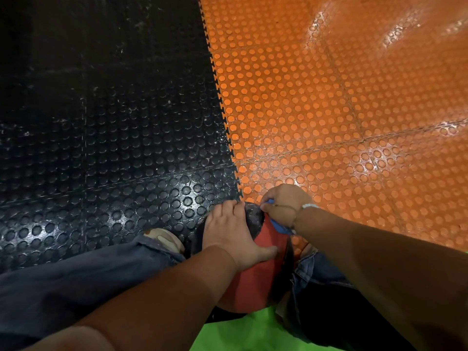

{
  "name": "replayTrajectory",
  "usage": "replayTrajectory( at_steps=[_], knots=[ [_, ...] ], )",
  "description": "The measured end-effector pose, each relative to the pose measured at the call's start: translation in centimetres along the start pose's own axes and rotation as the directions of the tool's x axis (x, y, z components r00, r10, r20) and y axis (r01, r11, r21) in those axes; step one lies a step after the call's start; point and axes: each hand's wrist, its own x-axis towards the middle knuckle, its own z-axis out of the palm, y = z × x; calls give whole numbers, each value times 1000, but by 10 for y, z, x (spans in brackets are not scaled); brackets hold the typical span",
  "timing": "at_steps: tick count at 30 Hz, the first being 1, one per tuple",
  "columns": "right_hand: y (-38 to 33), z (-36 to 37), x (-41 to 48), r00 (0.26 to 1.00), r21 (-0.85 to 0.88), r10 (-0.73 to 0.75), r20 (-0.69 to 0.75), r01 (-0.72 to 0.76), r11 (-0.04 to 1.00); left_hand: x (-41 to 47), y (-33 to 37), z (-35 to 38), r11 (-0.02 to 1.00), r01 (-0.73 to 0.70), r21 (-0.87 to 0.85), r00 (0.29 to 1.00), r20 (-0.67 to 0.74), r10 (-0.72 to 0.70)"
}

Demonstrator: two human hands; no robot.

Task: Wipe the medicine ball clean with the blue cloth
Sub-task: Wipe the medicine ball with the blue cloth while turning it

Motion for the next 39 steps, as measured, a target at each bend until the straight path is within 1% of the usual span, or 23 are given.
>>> replayTrajectory(
  at_steps=[2,5,6,8,11,12,14,16,17,18,20,21,22,24,25,26,30,31,34,35,37,39],
  knots=[
    [-5,4,-3,1000,-28,-28,-8,28,999,0,-2,0,1000,9,-6,1000,9,-9],
    [-10,9,-20,987,-47,-158,-5,158,986,3,-4,0,998,27,-49,1000,13,-26],
    [-9,9,-23,984,-51,-179,6,179,983,3,-4,0,998,27,-56,1000,13,-26],
    [-4,7,-20,991,-7,-130,-7,130,991,2,0,0,999,19,-47,1000,19,-18],
    [-2,4,-9,999,79,14,-51,-10,997,1,4,0,999,27,-25,1000,13,-26],
    [-4,5,-9,998,68,9,-61,-5,998,1,2,0,999,36,-29,999,10,-36],
    [-11,9,-15,995,6,-85,-55,86,996,1,-3,2,998,45,-42,999,0,-45],
    [-15,8,-25,984,-43,-177,1,176,983,0,-5,3,998,38,-50,999,-12,-38],
    [-12,6,-26,984,-29,-175,25,176,984,-1,-5,3,998,27,-48,1000,-10,-28],
    [-9,4,-24,989,-5,-144,25,144,990,-1,-4,2,999,16,-46,1000,3,-16],
    [-2,3,-16,998,40,-56,-11,56,998,0,-3,-2,998,24,-50,998,51,-22],
    [0,3,-12,1000,60,-20,-18,21,998,-1,-3,-4,997,60,-49,996,71,-56],
    [0,4,-10,1000,79,4,-20,-2,997,-3,-3,-5,991,128,-47,988,89,-123],
    [1,6,-12,999,106,21,-35,-17,994,-9,-3,-6,948,309,-75,945,134,-297],
    [1,7,-16,999,109,12,-44,-7,994,-12,-2,-6,926,364,-99,925,155,-347],
    [0,9,-22,998,107,-1,-59,8,994,-15,-2,-4,918,379,-115,920,158,-359],
    [-12,24,-40,978,-78,-178,-106,171,982,-17,-3,1,948,289,-132,956,83,-280],
    [-11,24,-37,978,-83,-180,-108,172,982,-16,-3,2,956,264,-128,964,75,-256],
    [0,12,-18,994,12,-13,-105,15,1000,-10,1,1,975,199,-102,979,67,-193],
    [1,10,-14,994,25,10,-105,-8,1000,-8,1,0,978,186,-95,981,63,-181],
    [-4,12,-16,994,-24,-50,-94,48,999,-5,-3,1,981,167,-102,986,42,-164],
    [-12,17,-28,979,-68,-186,-80,181,981,-8,-9,4,981,150,-123,989,14,-149]
  ],
)
